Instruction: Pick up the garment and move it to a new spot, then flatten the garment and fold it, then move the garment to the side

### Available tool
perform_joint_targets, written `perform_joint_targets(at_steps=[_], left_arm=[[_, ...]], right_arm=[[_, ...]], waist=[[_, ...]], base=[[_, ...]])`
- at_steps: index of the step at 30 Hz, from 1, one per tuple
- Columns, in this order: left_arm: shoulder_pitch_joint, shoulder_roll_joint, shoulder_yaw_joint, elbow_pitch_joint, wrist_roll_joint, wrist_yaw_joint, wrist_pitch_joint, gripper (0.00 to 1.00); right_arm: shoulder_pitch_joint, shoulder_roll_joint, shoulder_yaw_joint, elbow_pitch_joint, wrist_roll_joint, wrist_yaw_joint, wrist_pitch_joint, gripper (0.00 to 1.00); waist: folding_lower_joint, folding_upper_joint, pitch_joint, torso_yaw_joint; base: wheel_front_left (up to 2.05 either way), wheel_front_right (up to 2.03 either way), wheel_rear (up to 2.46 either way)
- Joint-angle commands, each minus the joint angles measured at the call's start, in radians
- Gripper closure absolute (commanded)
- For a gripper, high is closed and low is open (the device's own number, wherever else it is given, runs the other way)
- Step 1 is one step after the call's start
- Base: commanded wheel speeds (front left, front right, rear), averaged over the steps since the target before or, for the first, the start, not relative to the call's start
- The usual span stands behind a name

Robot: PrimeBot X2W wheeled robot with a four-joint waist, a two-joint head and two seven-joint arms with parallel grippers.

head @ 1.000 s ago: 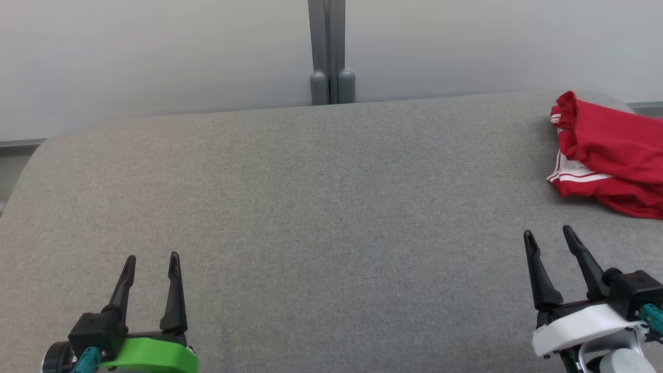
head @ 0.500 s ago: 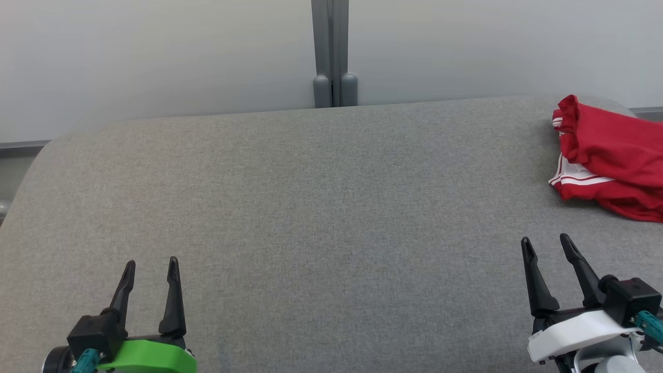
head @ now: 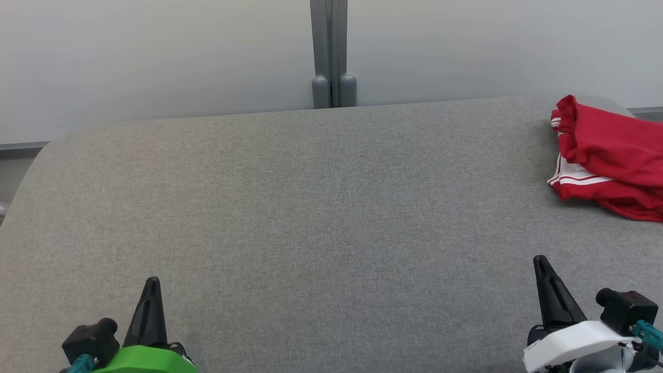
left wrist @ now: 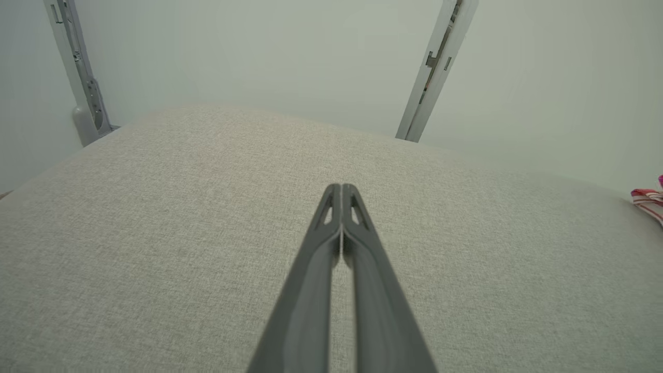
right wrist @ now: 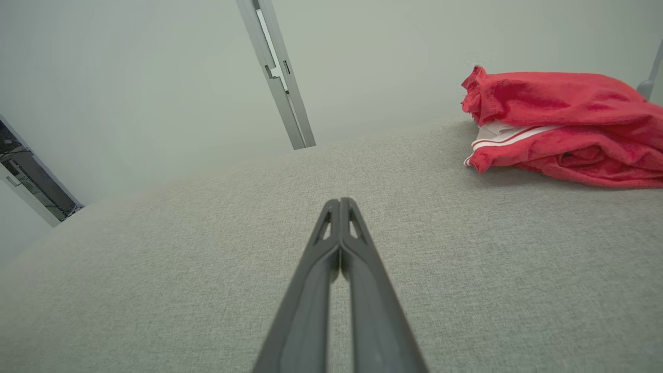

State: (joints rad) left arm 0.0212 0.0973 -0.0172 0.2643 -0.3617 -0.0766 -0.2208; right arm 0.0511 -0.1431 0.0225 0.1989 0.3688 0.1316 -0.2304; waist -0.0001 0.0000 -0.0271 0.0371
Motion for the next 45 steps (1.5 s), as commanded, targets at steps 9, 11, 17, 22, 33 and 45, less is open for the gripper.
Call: perform_joint_targets(at_steps=[9, 11, 17, 22, 33, 45], left_arm=[[-0.034, -0.003, 0.022, -0.019, -0.180, -0.011, 0.043, 1.00], [-0.037, -0.005, 0.025, -0.020, -0.211, -0.012, 0.052, 1.00], [-0.046, -0.008, 0.034, -0.021, -0.302, -0.016, 0.076, 1.00], [-0.053, -0.011, 0.042, -0.021, -0.378, -0.019, 0.096, 1.00], [-0.068, -0.017, 0.056, -0.022, -0.518, -0.025, 0.134, 1.00], [-0.081, -0.023, 0.071, -0.022, -0.657, -0.031, 0.173, 1.00]], right_arm=[[-0.042, 0.007, -0.024, -0.007, 0.179, 0.000, 0.047, 1.00], [-0.046, 0.009, -0.027, -0.005, 0.210, 0.000, 0.056, 1.00], [-0.057, 0.016, -0.037, -0.001, 0.300, 0.000, 0.081, 1.00], [-0.066, 0.022, -0.045, 0.002, 0.375, 0.000, 0.102, 1.00], [-0.082, 0.033, -0.060, 0.009, 0.515, 0.000, 0.142, 1.00], [-0.098, 0.045, -0.075, 0.016, 0.653, -0.001, 0.180, 1.00]], waist=[[0.0001, 0.0000, 0.003, -0.003], [0.0001, 0.0000, 0.003, -0.004], [0.0001, 0.0000, 0.005, -0.005], [0.0001, 0.0000, 0.006, -0.007], [0.0001, 0.0000, 0.009, -0.010], [0.0001, 0.0000, 0.012, -0.014]], base=[[0.00, 0.00, 0.00], [0.00, 0.00, 0.00], [0.00, 0.00, 0.00], [0.00, 0.00, 0.00], [0.00, 0.00, 0.00], [0.00, 0.00, 0.00]])
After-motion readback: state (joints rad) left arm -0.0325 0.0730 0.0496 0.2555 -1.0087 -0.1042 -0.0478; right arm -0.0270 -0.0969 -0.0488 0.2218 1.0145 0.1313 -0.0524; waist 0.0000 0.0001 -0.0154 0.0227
